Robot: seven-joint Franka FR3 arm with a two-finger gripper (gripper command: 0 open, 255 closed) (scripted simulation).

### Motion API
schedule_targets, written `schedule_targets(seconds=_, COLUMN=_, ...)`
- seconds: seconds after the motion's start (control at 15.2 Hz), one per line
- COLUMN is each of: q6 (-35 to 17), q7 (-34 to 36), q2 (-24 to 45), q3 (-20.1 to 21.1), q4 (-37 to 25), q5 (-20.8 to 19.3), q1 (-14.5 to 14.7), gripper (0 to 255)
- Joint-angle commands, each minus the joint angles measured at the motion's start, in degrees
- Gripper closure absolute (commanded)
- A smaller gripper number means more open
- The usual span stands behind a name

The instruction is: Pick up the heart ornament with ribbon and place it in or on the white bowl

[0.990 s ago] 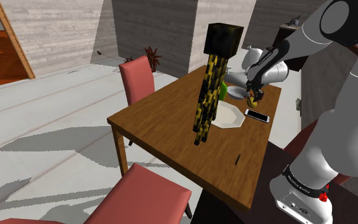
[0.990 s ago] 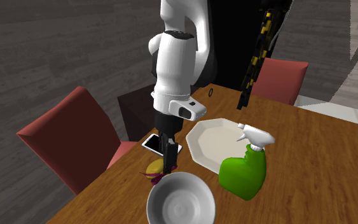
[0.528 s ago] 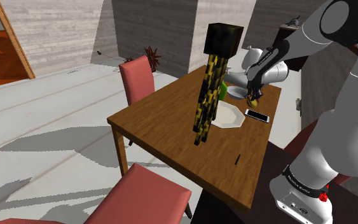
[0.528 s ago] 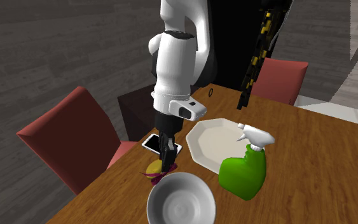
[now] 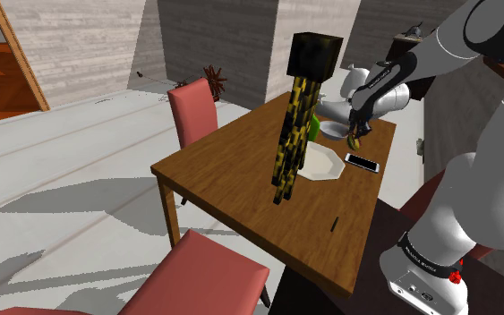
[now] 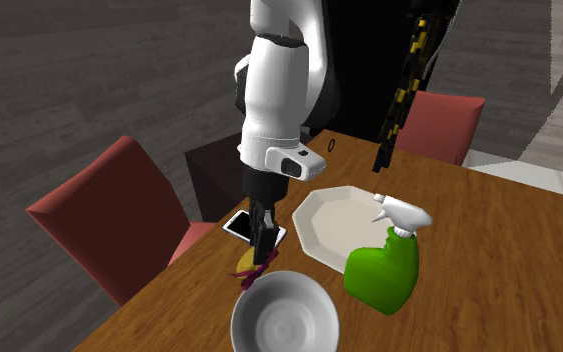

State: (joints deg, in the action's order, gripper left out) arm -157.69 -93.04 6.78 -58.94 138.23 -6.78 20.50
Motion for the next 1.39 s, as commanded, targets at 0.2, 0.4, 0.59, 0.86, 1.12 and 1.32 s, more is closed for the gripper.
schedule_targets(seconds=0.2, q6=4.48, q7=5.59, q2=-5.40, q3=-3.14, q4=-1.11, q5=-8.58, q1=2.71, gripper=255)
schedule_targets(seconds=0.4, q6=7.61, q7=8.54, q2=-8.85, q3=-3.18, q4=-2.06, q5=-13.21, q1=2.86, gripper=255)
schedule_targets(seconds=0.59, q6=10.78, q7=10.65, q2=-11.96, q3=-2.34, q4=-3.09, q5=-16.65, q1=2.38, gripper=255)
schedule_targets(seconds=0.86, q6=10.90, q7=11.12, q2=-10.04, q3=-1.61, q4=-3.21, q5=-16.05, q1=3.27, gripper=0)
schedule_targets(seconds=1.12, q6=11.62, q7=11.83, q2=-3.07, q3=0.87, q4=-3.98, q5=-13.59, q1=6.03, gripper=0)
schedule_targets(seconds=1.32, q6=8.68, q7=8.79, q2=0.55, q3=1.60, q4=-3.74, q5=-9.24, q1=4.77, gripper=0)
